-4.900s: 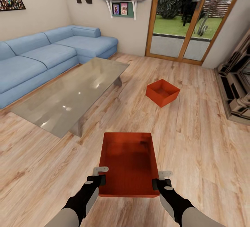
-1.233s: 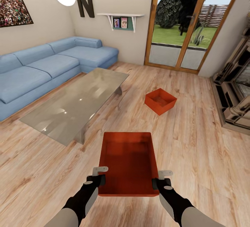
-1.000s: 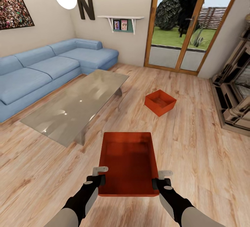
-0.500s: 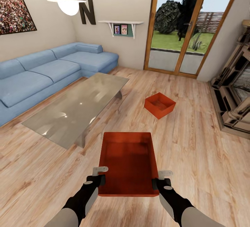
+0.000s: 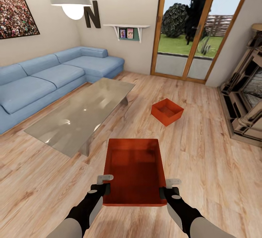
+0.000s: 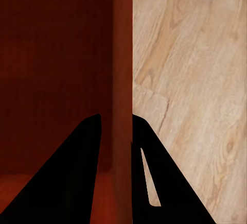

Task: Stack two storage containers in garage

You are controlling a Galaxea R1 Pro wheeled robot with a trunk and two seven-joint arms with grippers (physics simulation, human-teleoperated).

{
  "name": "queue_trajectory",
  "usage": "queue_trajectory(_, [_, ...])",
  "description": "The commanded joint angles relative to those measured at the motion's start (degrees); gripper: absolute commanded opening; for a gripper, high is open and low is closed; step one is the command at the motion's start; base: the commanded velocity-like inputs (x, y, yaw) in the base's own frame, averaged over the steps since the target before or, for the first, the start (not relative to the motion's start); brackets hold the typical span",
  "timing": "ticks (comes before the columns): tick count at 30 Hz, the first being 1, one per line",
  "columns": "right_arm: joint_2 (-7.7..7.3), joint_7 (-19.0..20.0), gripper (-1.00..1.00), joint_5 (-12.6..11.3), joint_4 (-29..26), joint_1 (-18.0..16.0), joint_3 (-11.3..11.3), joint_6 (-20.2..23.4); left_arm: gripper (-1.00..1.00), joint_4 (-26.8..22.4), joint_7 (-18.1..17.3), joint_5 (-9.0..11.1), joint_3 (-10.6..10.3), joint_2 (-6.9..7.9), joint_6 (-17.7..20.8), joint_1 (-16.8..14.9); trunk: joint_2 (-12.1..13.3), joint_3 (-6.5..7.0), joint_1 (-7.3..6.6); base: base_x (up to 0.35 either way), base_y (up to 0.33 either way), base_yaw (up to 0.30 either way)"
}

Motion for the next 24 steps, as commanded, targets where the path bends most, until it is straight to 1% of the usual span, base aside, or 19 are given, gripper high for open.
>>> queue_trajectory(1, [0.01,-0.05,-1.00,-0.46,-0.13,-0.02,-0.39,0.01,-1.00,-0.16,0.49,-0.13,0.60,-0.03,0.39,-0.02,0.33,0.10,-0.20,0.000,0.000,0.000])
queue_trajectory(8, [0.02,-0.01,-1.00,-0.46,-0.13,-0.02,-0.39,0.01,-1.00,-0.16,0.49,-0.10,0.63,-0.03,0.40,-0.02,3.13,1.36,-1.74,0.000,0.000,0.000])
queue_trajectory(15, [0.03,0.00,-1.00,-0.46,-0.13,-0.03,-0.39,0.01,-1.00,-0.16,0.49,-0.08,0.66,-0.03,0.44,-0.02,3.13,1.38,-1.74,0.000,0.000,0.000])
queue_trajectory(24, [0.03,-0.02,-1.00,-0.46,-0.13,-0.07,-0.39,0.01,-1.00,-0.25,0.57,-0.13,0.60,-0.03,0.39,-0.02,3.13,2.08,-1.74,0.000,0.000,0.000])
